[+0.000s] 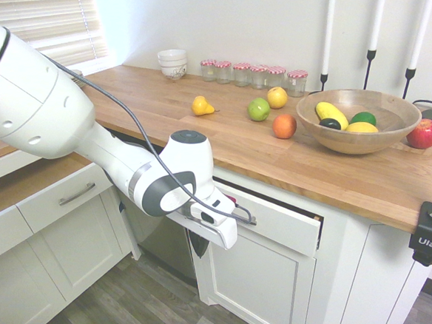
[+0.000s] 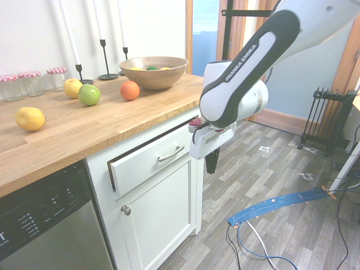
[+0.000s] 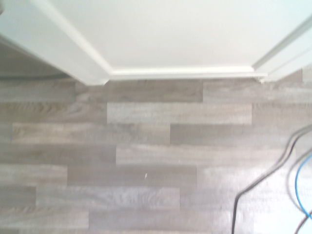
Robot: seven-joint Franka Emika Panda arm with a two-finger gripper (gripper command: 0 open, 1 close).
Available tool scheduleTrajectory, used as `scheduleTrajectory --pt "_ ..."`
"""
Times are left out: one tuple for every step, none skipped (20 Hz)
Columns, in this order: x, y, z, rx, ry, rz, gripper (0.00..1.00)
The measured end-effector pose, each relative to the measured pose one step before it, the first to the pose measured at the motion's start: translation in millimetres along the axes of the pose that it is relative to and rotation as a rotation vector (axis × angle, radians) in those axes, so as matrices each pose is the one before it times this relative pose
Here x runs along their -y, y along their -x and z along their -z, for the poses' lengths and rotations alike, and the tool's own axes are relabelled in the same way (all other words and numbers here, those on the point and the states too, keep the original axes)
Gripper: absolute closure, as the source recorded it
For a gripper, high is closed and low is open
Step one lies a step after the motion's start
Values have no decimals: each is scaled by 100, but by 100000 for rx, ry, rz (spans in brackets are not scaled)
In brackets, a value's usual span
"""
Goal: Close the drawer
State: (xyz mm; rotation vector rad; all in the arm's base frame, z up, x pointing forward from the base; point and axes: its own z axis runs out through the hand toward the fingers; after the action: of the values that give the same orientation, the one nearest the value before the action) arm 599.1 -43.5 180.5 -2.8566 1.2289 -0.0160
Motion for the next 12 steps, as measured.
scheduleTrajectory --pt "-718 930 592 -160 58 460 0" --pt "-745 944 536 -90 -63 346 0" --pt "-755 968 497 -163 -106 308 0" --pt "-739 928 465 -253 -78 249 0" --pt "-627 785 417 -145 -80 63 0" --pt "-493 600 382 -235 75 125 0" --pt "-381 456 339 -212 167 153 0" --pt "-271 331 248 -178 221 271 0" --pt "-180 212 248 -221 65 0 0" --pt "-136 155 237 -221 -33 -55 0" --pt "-19 44 275 -395 -152 -61 0" --pt "49 -22 333 -514 -318 14 0"
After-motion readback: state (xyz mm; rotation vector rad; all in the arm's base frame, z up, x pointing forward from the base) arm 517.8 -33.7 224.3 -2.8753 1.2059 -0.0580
